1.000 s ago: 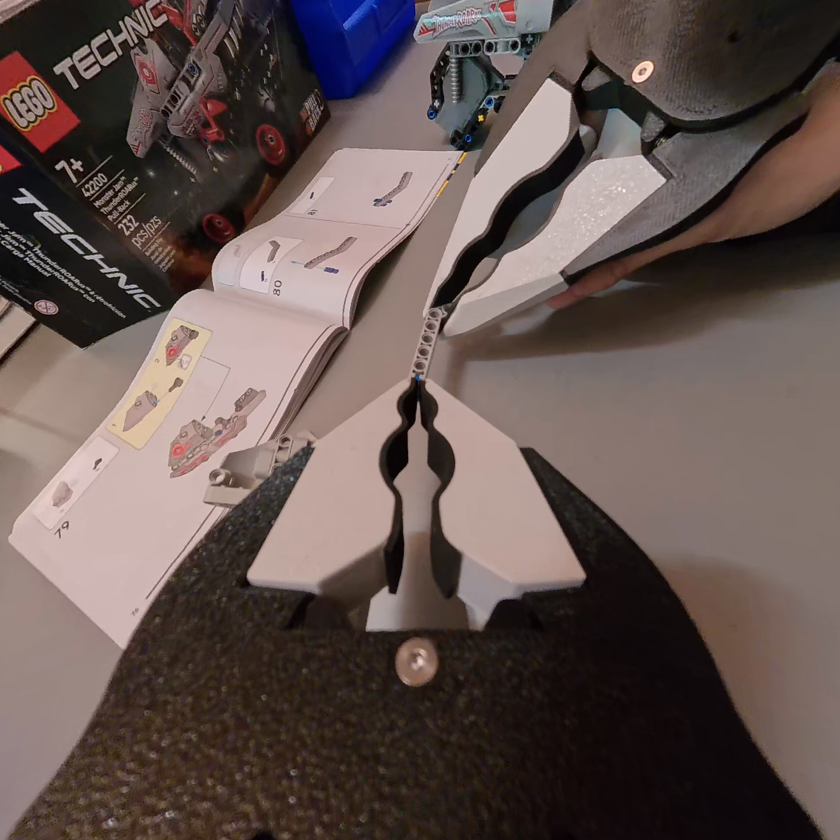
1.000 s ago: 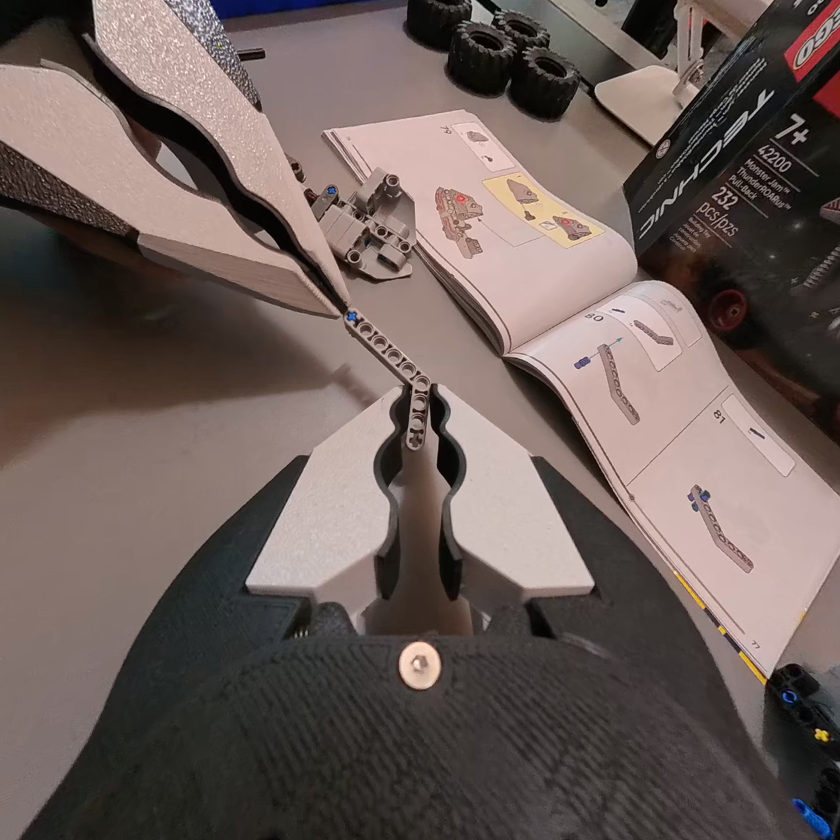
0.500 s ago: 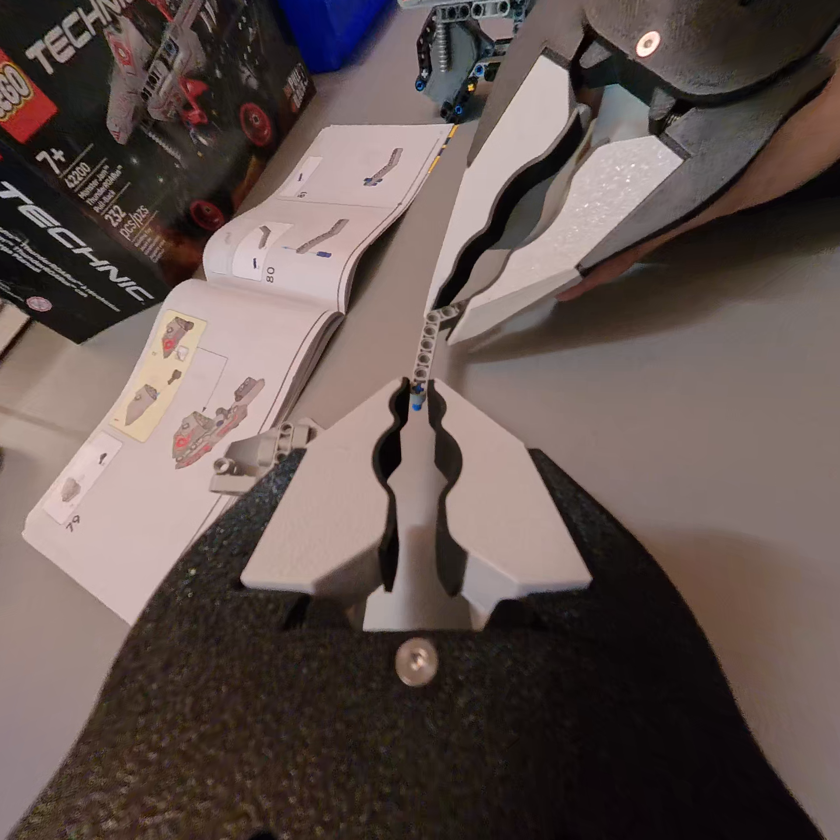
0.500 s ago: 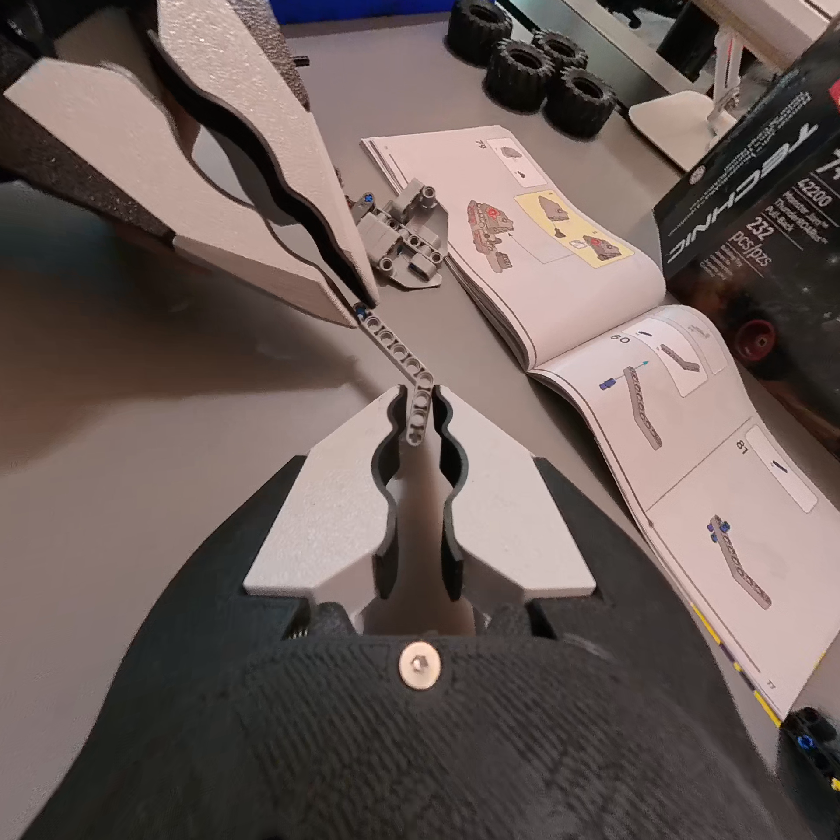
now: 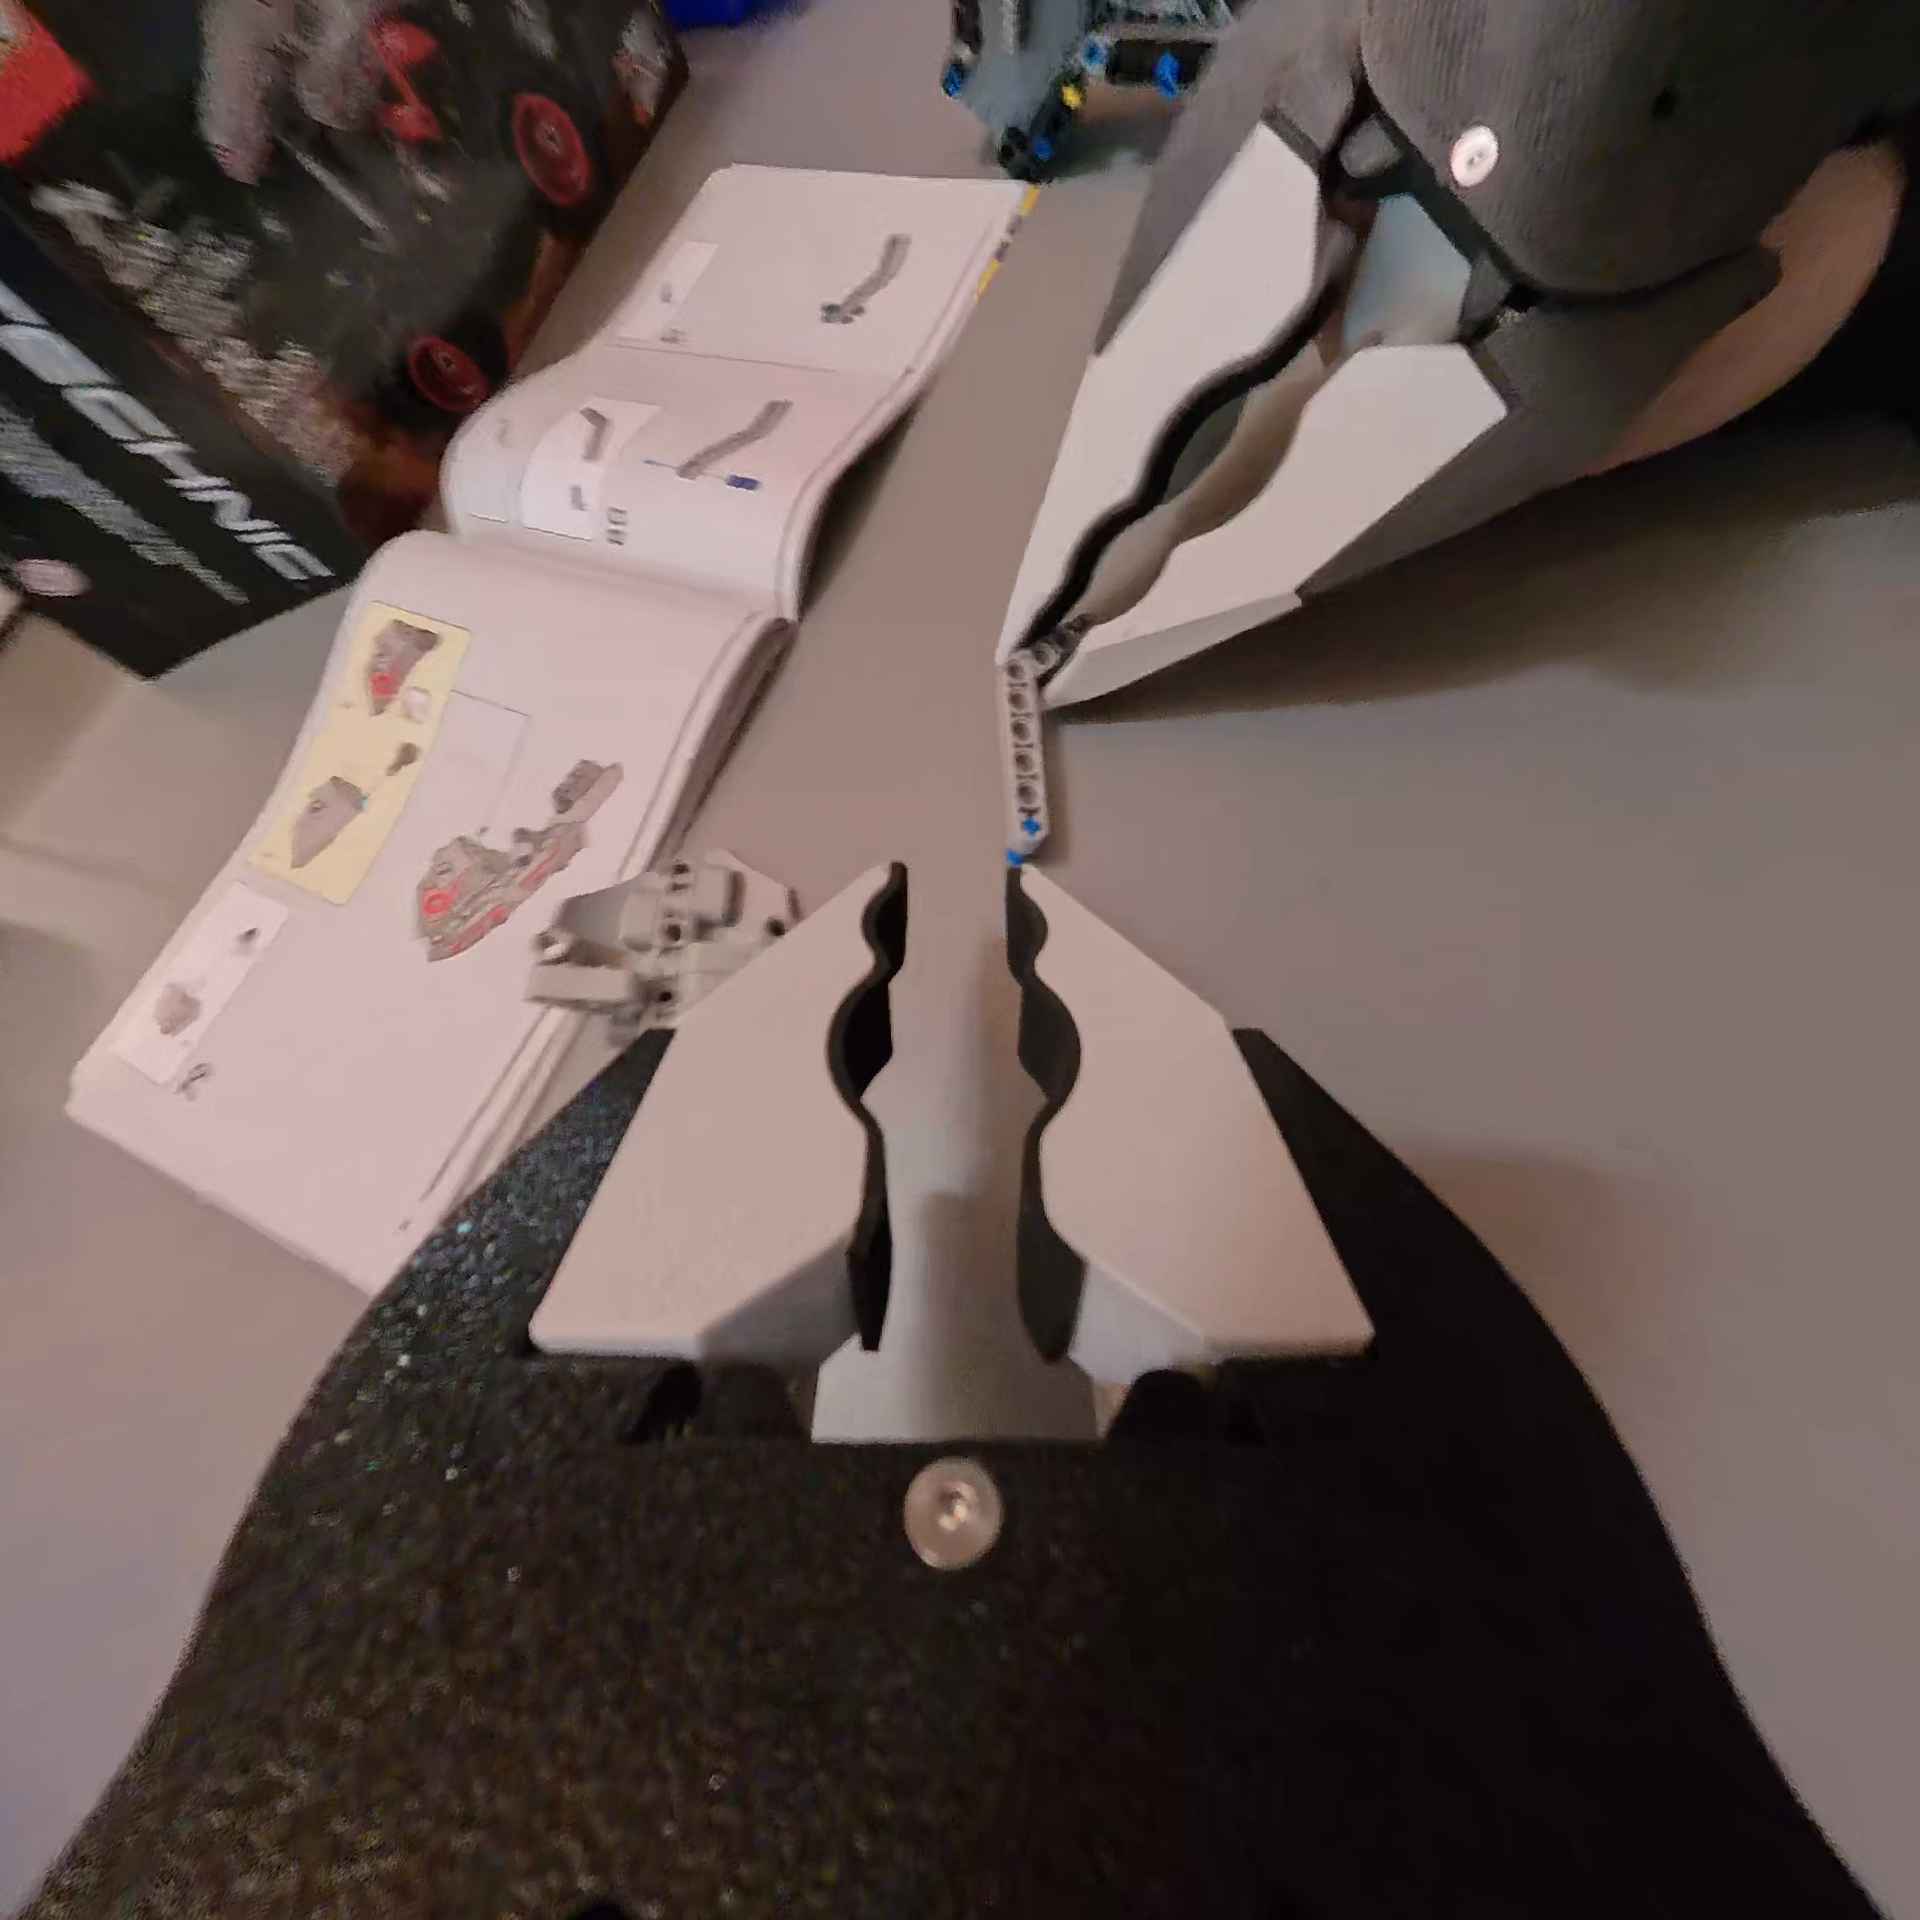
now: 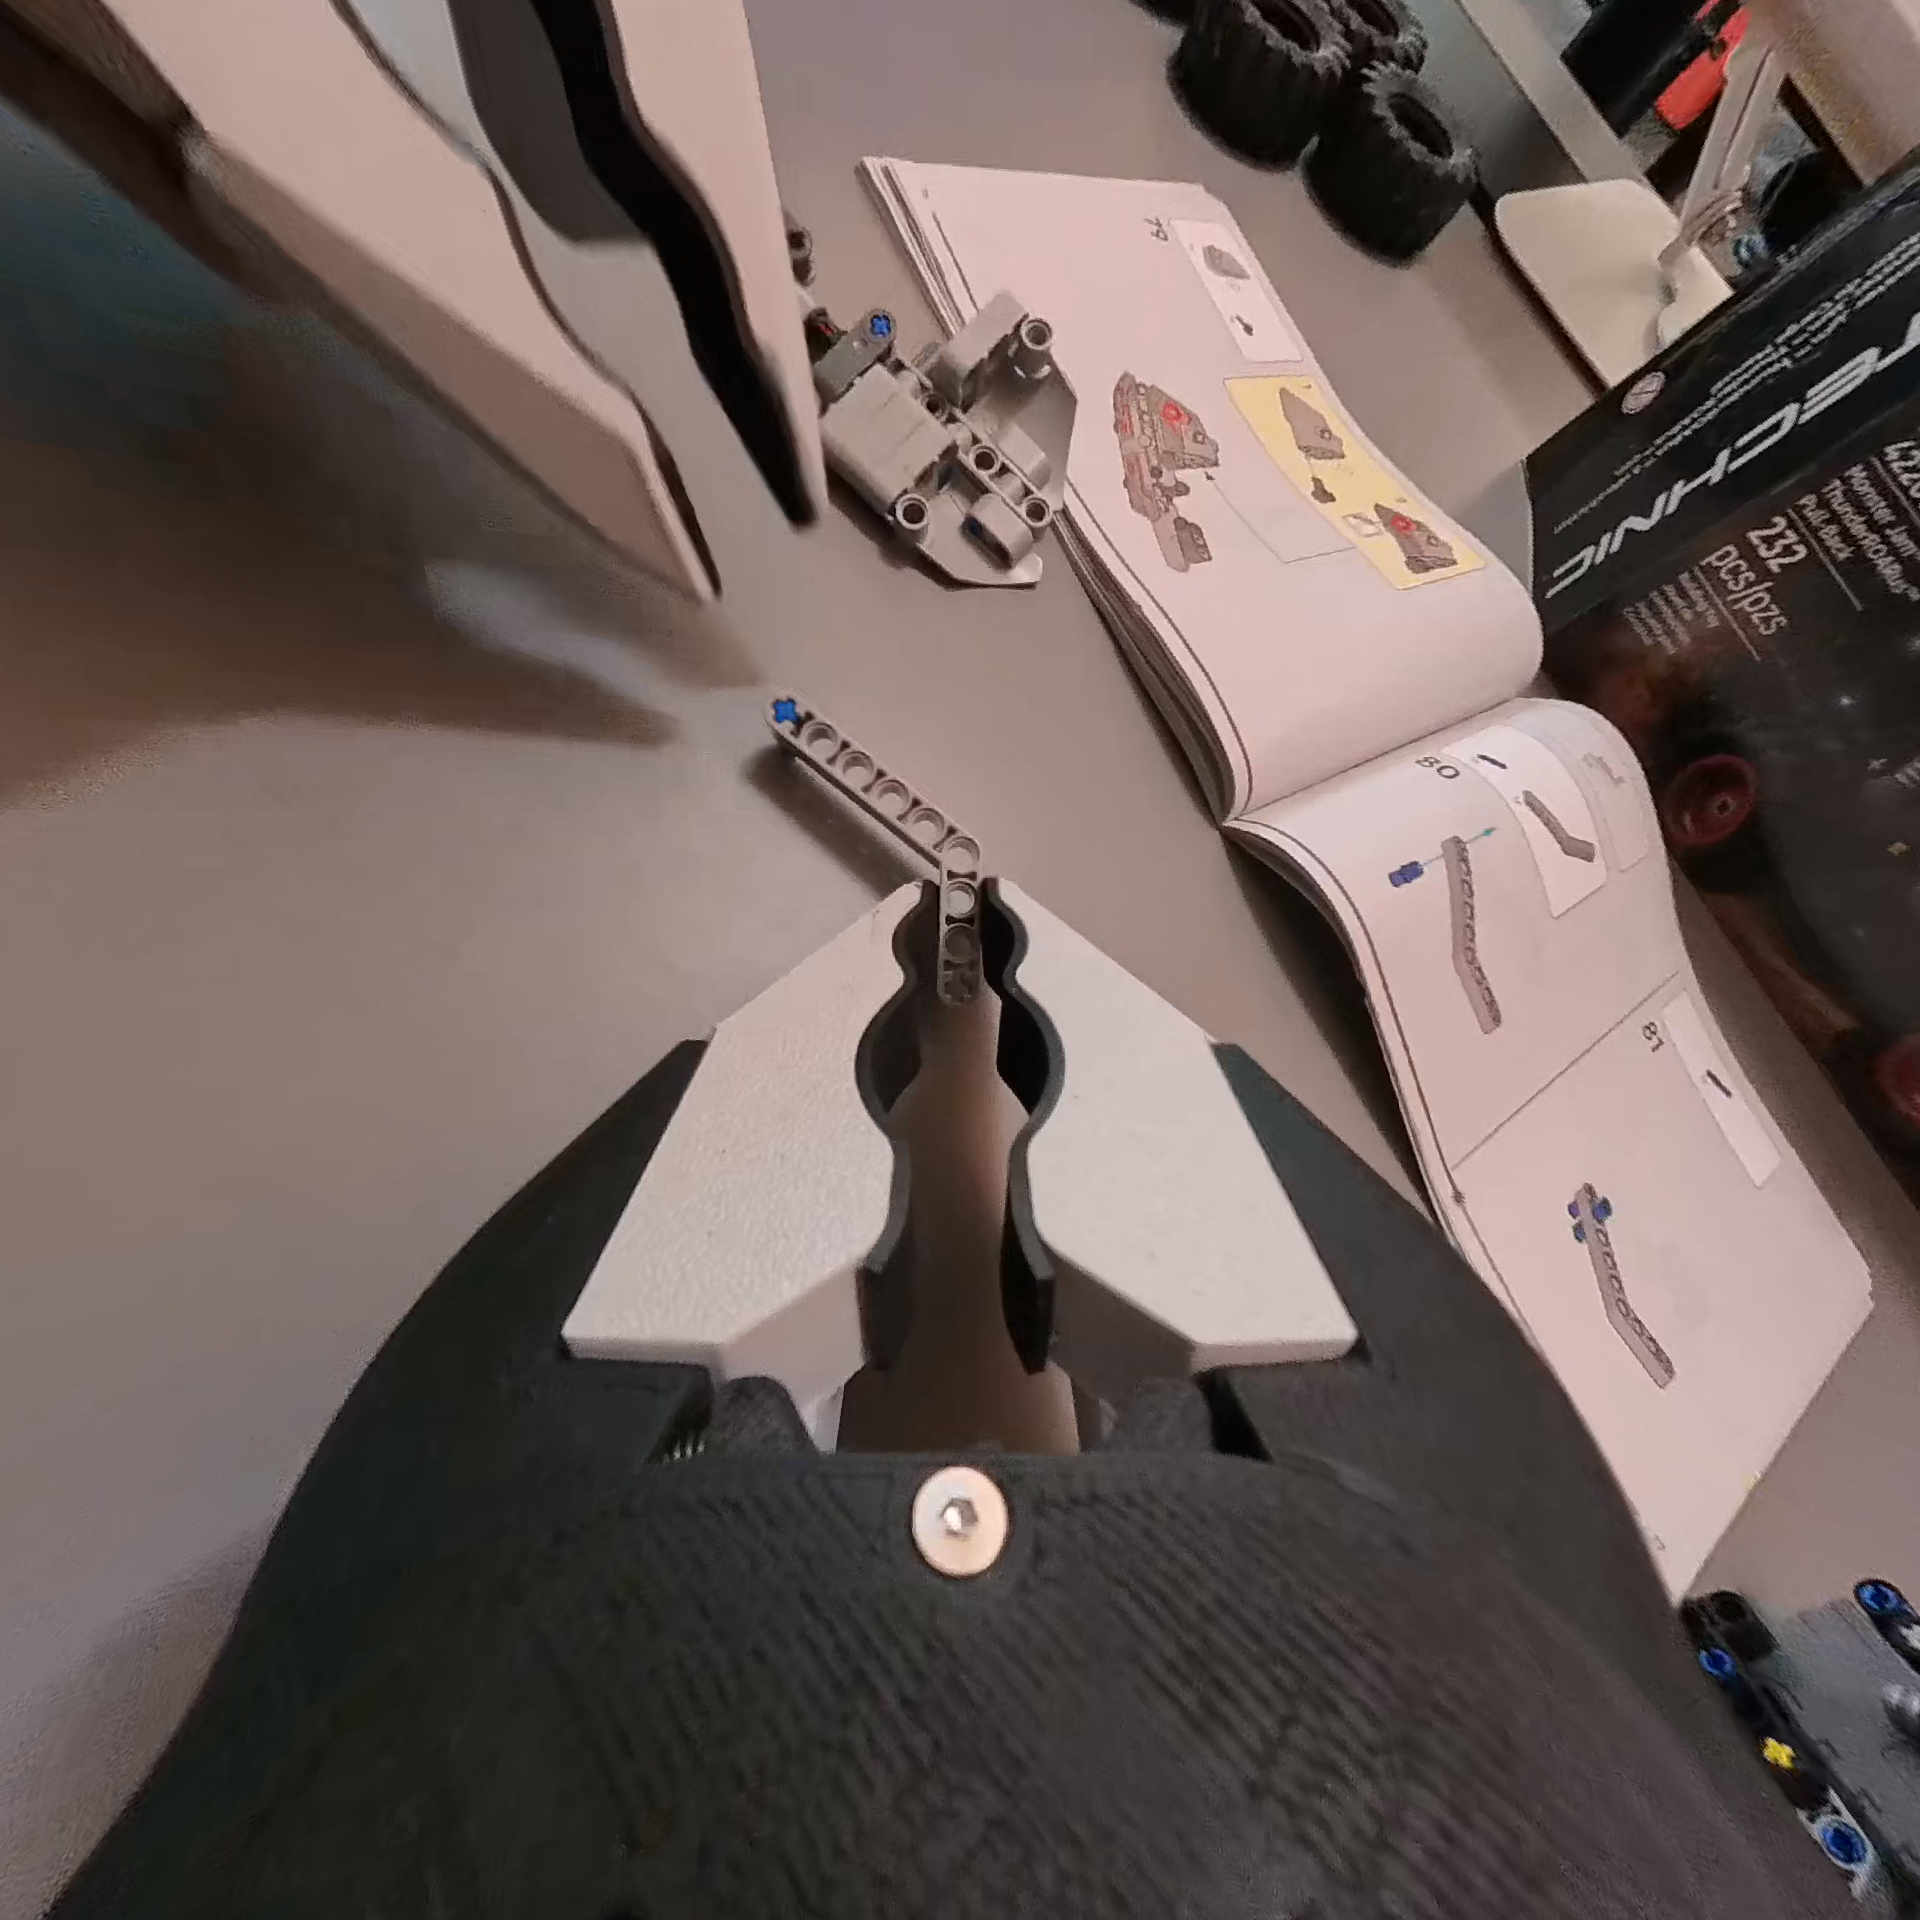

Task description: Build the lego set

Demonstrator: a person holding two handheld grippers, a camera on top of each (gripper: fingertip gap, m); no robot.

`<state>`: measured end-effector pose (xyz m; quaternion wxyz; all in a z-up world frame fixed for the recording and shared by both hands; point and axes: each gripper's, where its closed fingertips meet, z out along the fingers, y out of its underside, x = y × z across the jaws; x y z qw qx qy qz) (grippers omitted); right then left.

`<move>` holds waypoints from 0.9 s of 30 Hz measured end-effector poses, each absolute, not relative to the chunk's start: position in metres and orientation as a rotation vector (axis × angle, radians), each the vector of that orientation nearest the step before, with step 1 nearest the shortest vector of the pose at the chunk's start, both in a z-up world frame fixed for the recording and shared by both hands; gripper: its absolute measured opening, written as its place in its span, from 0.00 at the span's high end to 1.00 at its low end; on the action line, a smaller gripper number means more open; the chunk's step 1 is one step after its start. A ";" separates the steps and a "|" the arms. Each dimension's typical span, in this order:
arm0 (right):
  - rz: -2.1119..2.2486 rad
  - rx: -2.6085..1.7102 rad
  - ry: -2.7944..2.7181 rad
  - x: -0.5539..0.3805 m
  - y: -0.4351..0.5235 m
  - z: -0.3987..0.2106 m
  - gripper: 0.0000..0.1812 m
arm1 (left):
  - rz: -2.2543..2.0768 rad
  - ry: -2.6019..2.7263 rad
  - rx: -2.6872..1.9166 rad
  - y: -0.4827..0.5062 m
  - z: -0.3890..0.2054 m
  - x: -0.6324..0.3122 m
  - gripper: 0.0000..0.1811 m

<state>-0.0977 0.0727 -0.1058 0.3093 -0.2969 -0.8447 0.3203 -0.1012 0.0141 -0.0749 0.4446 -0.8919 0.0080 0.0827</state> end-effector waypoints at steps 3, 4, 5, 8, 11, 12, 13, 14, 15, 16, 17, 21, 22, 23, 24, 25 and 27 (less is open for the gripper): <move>0.827 -0.794 -2.213 -0.099 0.077 -0.105 0.97 | 0.332 -0.099 -2.151 -0.014 -0.042 -0.128 0.92; 0.822 -0.802 -2.207 -0.100 0.079 -0.105 0.97 | 0.397 -0.155 -2.132 -0.029 -0.029 -0.140 0.92; 0.816 -0.809 -2.201 -0.101 0.081 -0.105 0.97 | 0.467 -0.214 -2.110 -0.047 -0.016 -0.153 0.93; 0.793 -0.814 -2.179 -0.106 0.085 -0.105 0.97 | 0.642 -0.393 -2.071 -0.114 0.019 -0.192 0.93; 0.787 -0.822 -2.172 -0.111 0.088 -0.105 0.97 | 0.786 -0.591 -2.086 -0.192 0.044 -0.238 0.94; 0.781 -0.825 -2.166 -0.114 0.089 -0.105 0.97 | 0.796 -0.650 -2.125 -0.215 0.045 -0.252 0.94; 0.770 -0.831 -2.155 -0.117 0.092 -0.104 0.97 | 0.788 -0.695 -2.182 -0.234 0.043 -0.264 0.94; 0.753 -0.836 -2.140 -0.119 0.095 -0.104 0.97 | 0.772 -0.740 -2.244 -0.252 0.038 -0.276 0.94; 0.728 -0.832 -2.113 -0.122 0.098 -0.103 0.97 | 0.748 -0.786 -2.298 -0.265 0.032 -0.286 0.95; 0.699 -0.815 -2.079 -0.124 0.102 -0.101 0.97 | 0.717 -0.822 -2.333 -0.273 0.027 -0.297 0.95; 0.669 -0.791 -2.052 -0.126 0.104 -0.099 0.97 | 0.669 -0.840 -2.352 -0.275 0.021 -0.306 0.95; 0.584 -0.700 -1.944 -0.129 0.110 -0.090 0.97 | 0.506 -0.799 -2.402 -0.261 -0.007 -0.332 0.95; 0.576 -0.691 -1.927 -0.130 0.111 -0.089 0.97 | 0.470 -0.778 -2.445 -0.258 -0.018 -0.338 0.95; 0.570 -0.690 -1.910 -0.130 0.112 -0.087 0.97 | 0.452 -0.784 -2.494 -0.258 -0.027 -0.343 0.93; 0.568 -0.687 -1.890 -0.131 0.114 -0.084 0.97 | 0.452 -0.795 -2.509 -0.258 -0.034 -0.351 0.93; 0.567 -0.681 -1.876 -0.131 0.114 -0.082 0.97 | 0.426 -0.796 -2.511 -0.254 -0.042 -0.354 0.93; 0.541 -0.686 -1.865 -0.132 0.117 -0.083 0.97 | 0.319 -0.763 -2.496 -0.239 -0.055 -0.352 0.93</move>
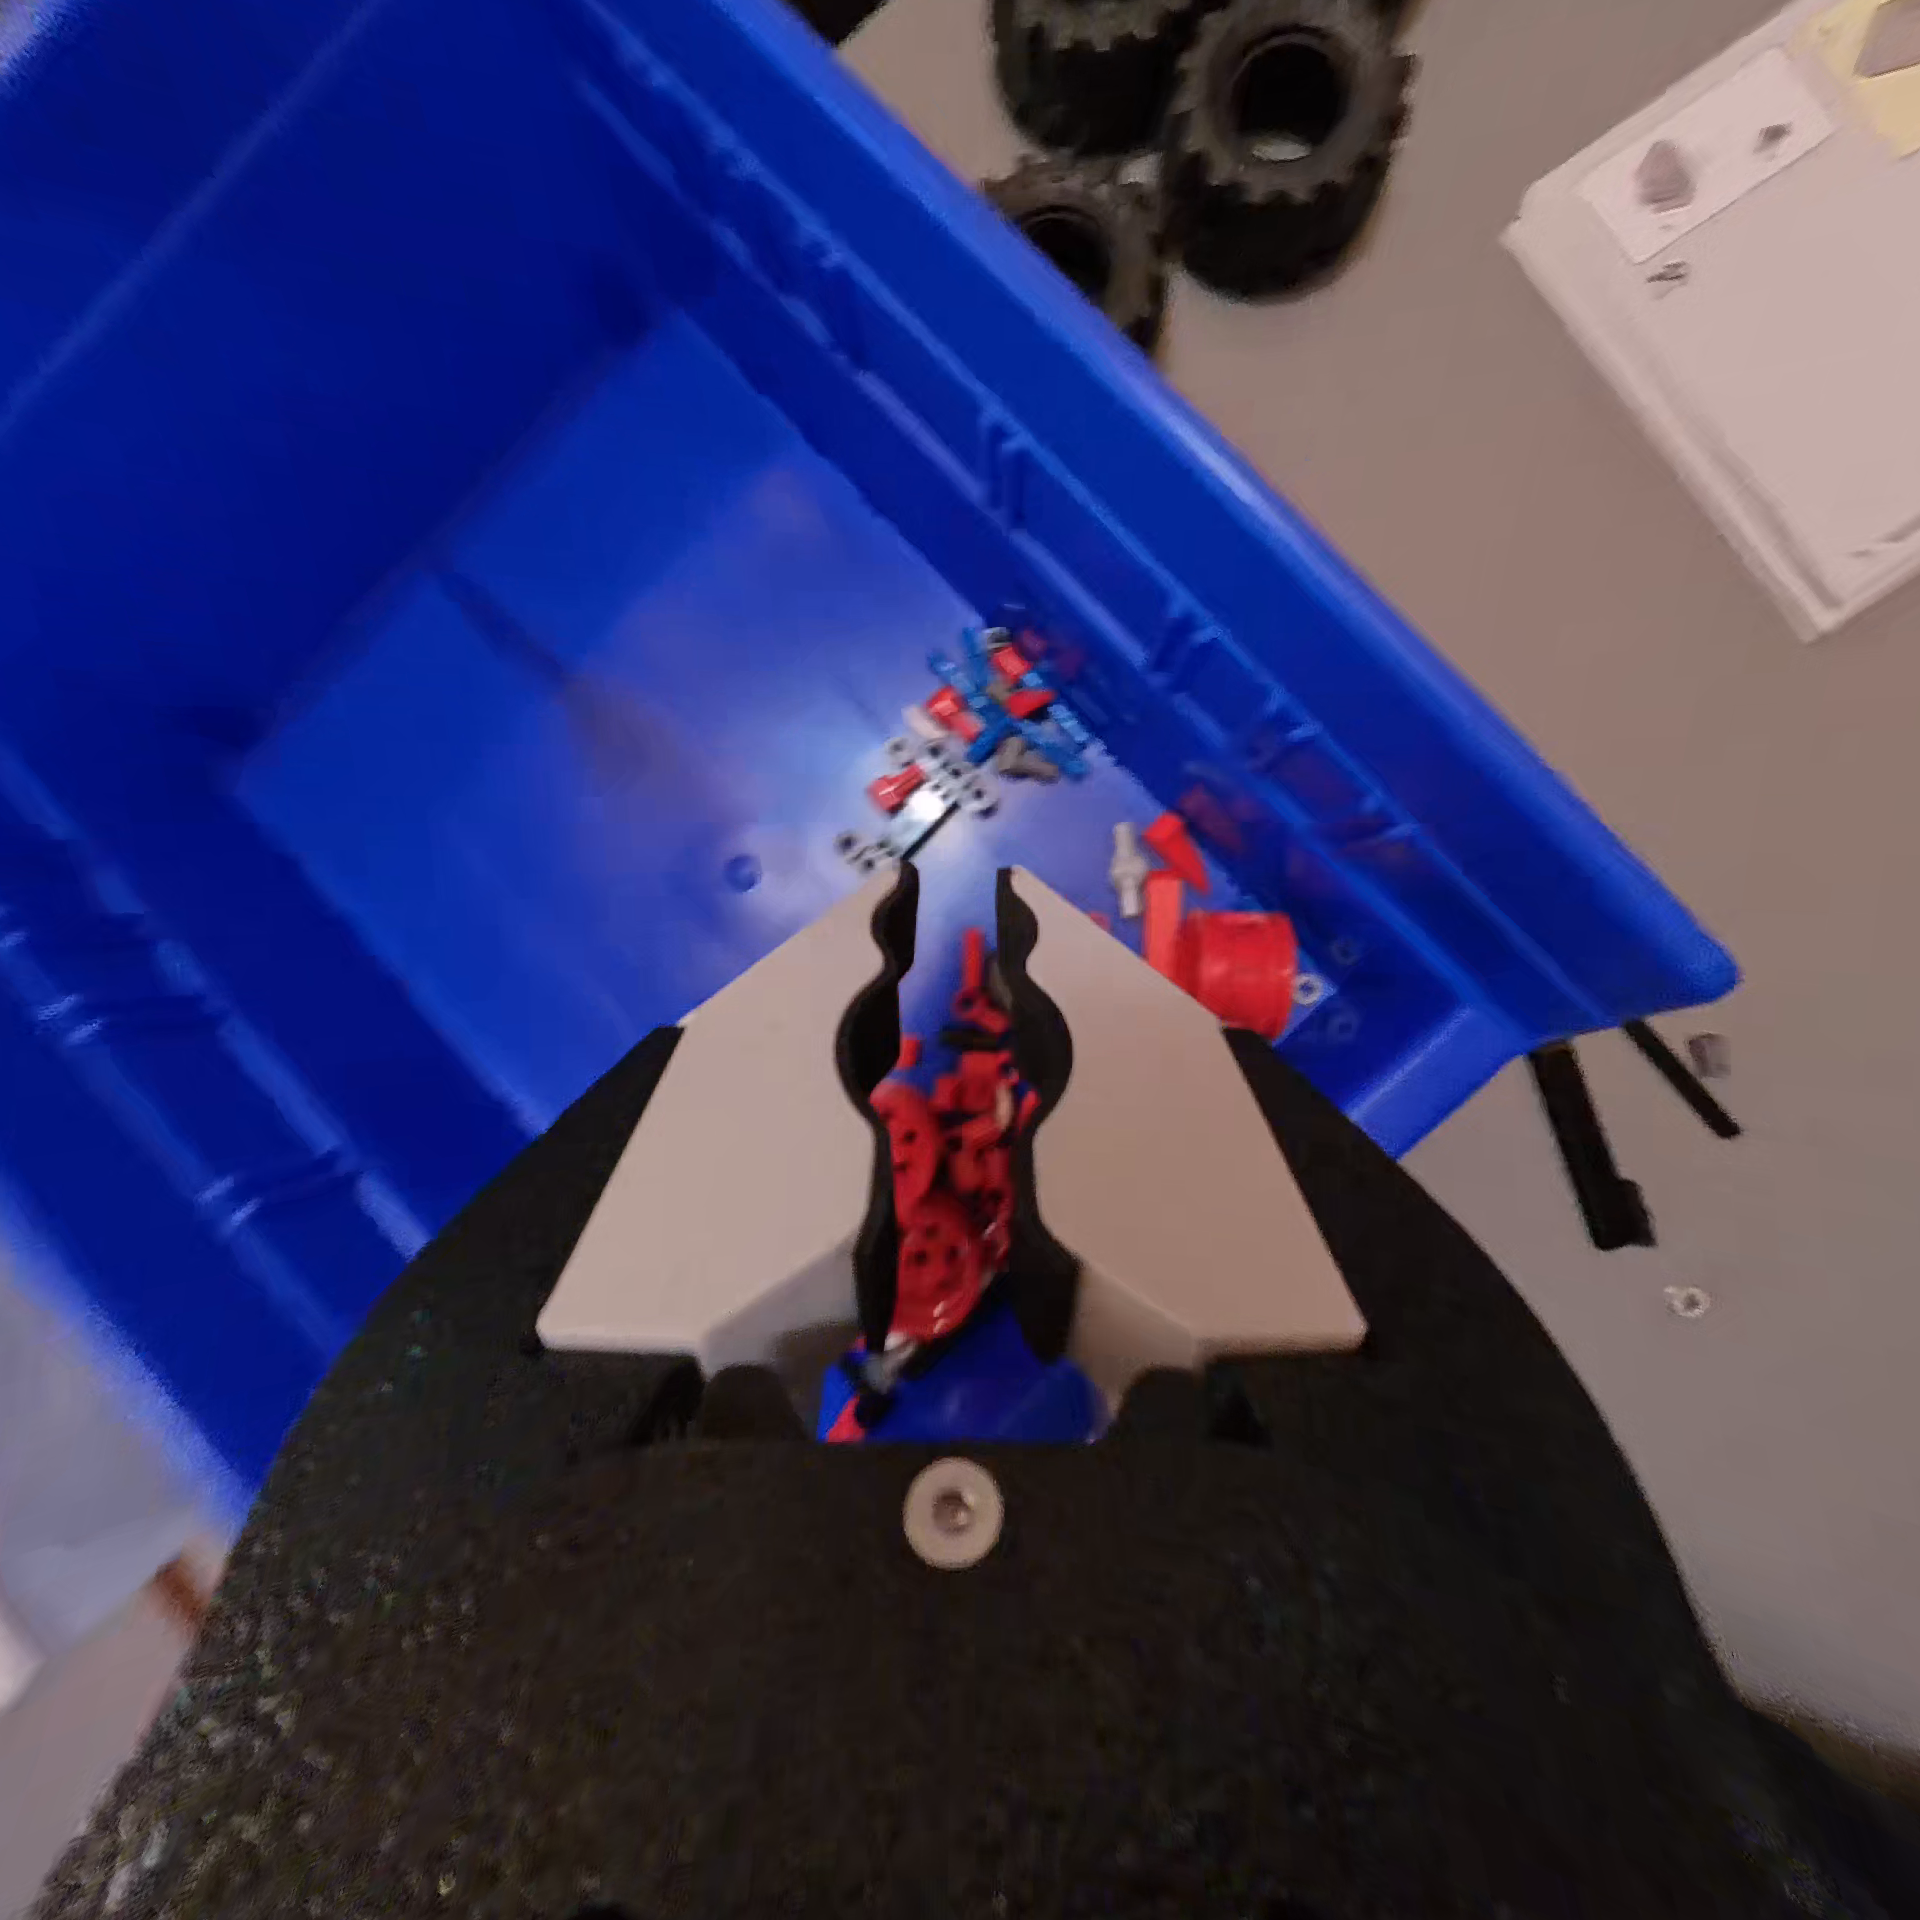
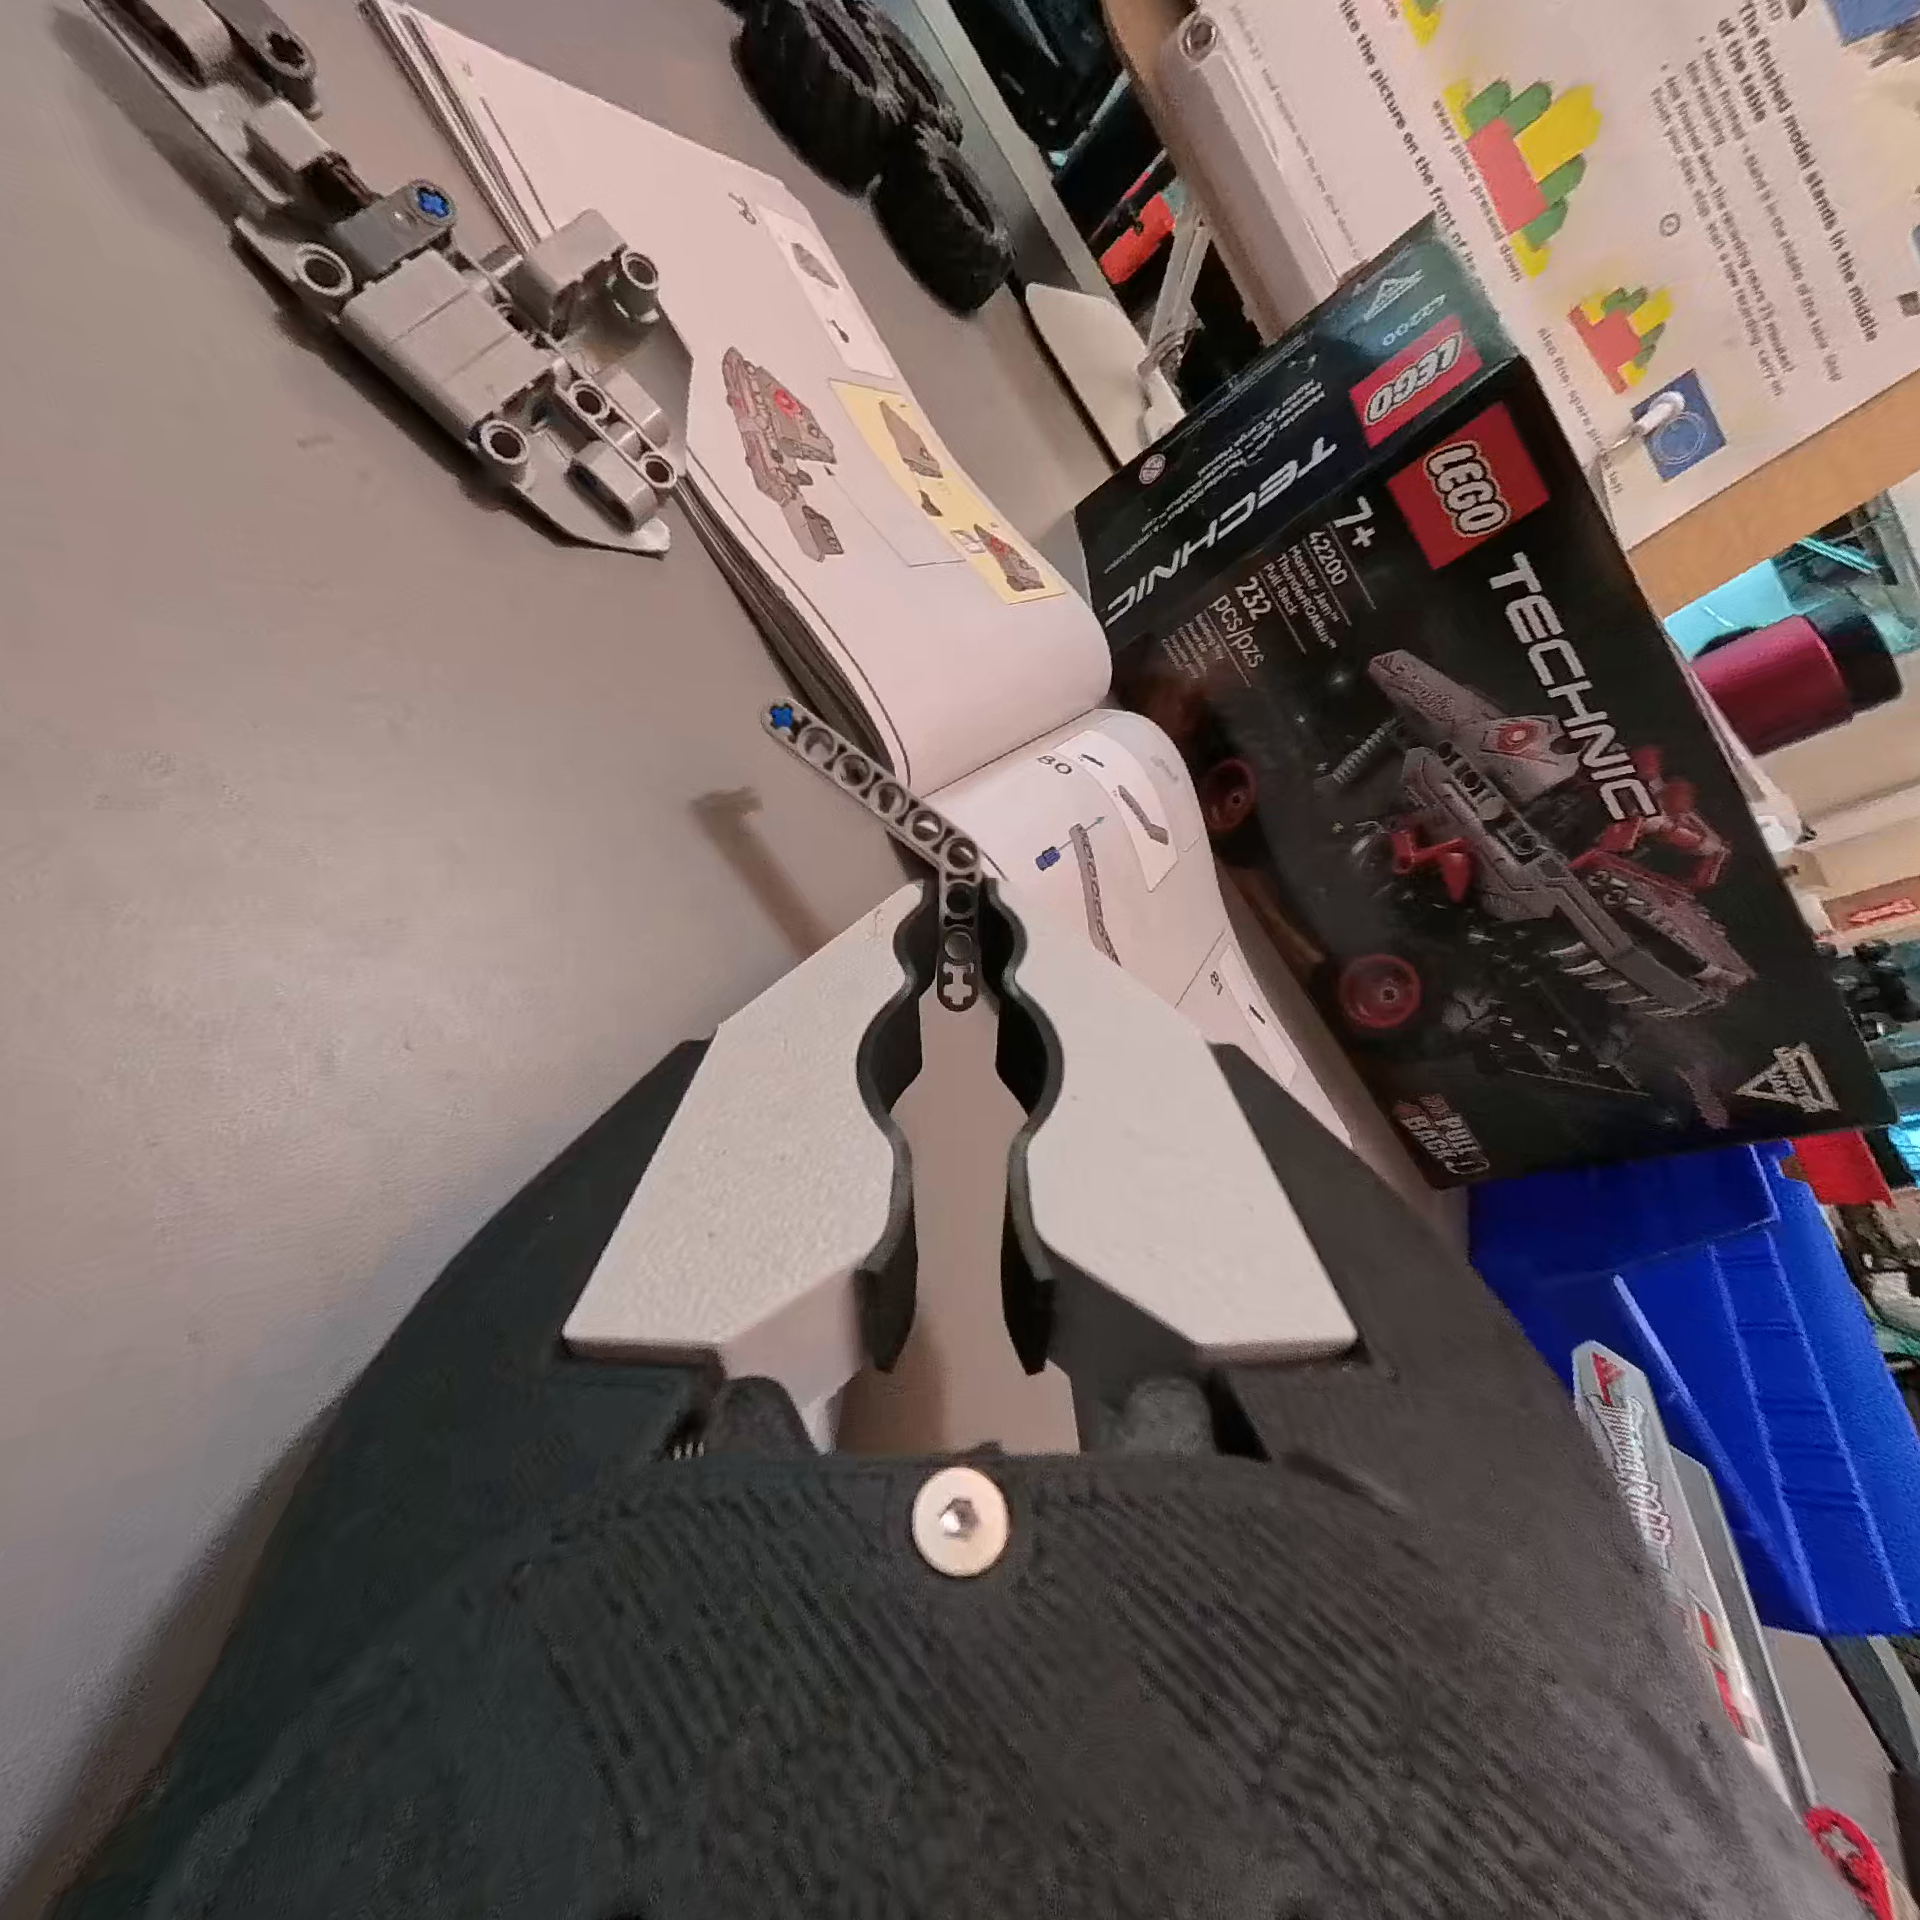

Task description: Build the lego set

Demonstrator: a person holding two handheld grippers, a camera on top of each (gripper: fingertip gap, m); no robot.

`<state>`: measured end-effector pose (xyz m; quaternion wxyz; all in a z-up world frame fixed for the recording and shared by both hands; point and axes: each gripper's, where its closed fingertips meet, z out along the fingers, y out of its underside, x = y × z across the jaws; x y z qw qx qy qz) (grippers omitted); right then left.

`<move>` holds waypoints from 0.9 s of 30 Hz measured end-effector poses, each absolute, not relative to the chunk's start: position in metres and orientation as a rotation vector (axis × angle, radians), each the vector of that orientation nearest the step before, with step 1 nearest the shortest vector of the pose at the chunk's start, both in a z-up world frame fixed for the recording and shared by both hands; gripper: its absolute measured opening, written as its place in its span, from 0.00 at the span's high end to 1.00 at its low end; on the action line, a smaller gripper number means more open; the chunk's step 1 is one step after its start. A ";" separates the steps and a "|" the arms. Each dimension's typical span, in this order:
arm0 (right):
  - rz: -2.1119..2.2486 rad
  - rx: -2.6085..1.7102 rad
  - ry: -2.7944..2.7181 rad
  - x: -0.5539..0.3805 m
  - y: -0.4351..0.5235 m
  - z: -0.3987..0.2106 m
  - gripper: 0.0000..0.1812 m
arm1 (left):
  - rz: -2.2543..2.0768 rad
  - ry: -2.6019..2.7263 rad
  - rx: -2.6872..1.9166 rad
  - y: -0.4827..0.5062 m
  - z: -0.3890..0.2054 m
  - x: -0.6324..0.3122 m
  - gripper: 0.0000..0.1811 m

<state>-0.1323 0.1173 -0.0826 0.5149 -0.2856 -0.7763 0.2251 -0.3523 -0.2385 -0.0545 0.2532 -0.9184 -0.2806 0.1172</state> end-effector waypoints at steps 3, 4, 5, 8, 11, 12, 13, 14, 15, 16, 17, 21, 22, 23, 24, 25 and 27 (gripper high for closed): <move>0.480 -0.687 -1.901 -0.135 0.119 -0.091 0.97 | 0.225 -0.685 -2.512 -0.222 -0.072 -0.349 0.91; 0.471 -0.682 -1.905 -0.135 0.118 -0.092 0.97 | 0.279 -0.674 -2.528 -0.223 -0.076 -0.357 0.91; 0.462 -0.683 -1.906 -0.135 0.119 -0.093 0.97 | 0.367 -0.642 -2.543 -0.226 -0.079 -0.367 0.90; 0.443 -0.690 -1.912 -0.136 0.120 -0.095 0.97 | 0.500 -0.439 -2.555 -0.223 -0.084 -0.378 0.88; 0.426 -0.694 -1.915 -0.137 0.121 -0.097 0.97 | 0.464 -0.467 -2.475 -0.215 -0.082 -0.383 0.92; 0.422 -0.696 -1.917 -0.137 0.122 -0.098 0.97 | 0.428 -0.462 -2.440 -0.210 -0.080 -0.382 0.92; 0.422 -0.695 -1.916 -0.137 0.122 -0.098 0.97 | 0.395 -0.435 -2.414 -0.204 -0.080 -0.379 0.93; 0.422 -0.695 -1.916 -0.137 0.122 -0.098 0.97 | 0.382 -0.401 -2.407 -0.199 -0.082 -0.377 0.93; 0.419 -0.694 -1.915 -0.137 0.122 -0.098 0.97 | 0.385 -0.372 -2.421 -0.197 -0.085 -0.376 0.93; 0.416 -0.692 -1.914 -0.137 0.122 -0.098 0.97 | 0.384 -0.350 -2.451 -0.197 -0.090 -0.374 0.93; 0.416 -0.691 -1.914 -0.137 0.122 -0.098 0.97 | 0.386 -0.346 -2.484 -0.197 -0.096 -0.373 0.91; 0.415 -0.689 -1.913 -0.137 0.122 -0.098 0.97 | 0.379 -0.445 -2.536 -0.204 -0.111 -0.378 0.90; 0.415 -0.688 -1.913 -0.137 0.122 -0.098 0.97 | 0.347 -0.491 -2.526 -0.205 -0.111 -0.377 0.91; 0.416 -0.688 -1.913 -0.137 0.122 -0.098 0.97 | 0.325 -0.539 -2.509 -0.206 -0.111 -0.378 0.94; 0.417 -0.688 -1.914 -0.137 0.122 -0.098 0.97 | 0.298 -0.576 -2.501 -0.208 -0.111 -0.378 0.97; 0.417 -0.687 -1.913 -0.137 0.122 -0.098 0.97 | 0.271 -0.596 -2.489 -0.210 -0.111 -0.377 0.98; 0.418 -0.687 -1.914 -0.137 0.121 -0.098 0.97 | 0.264 -0.627 -2.453 -0.213 -0.107 -0.380 0.98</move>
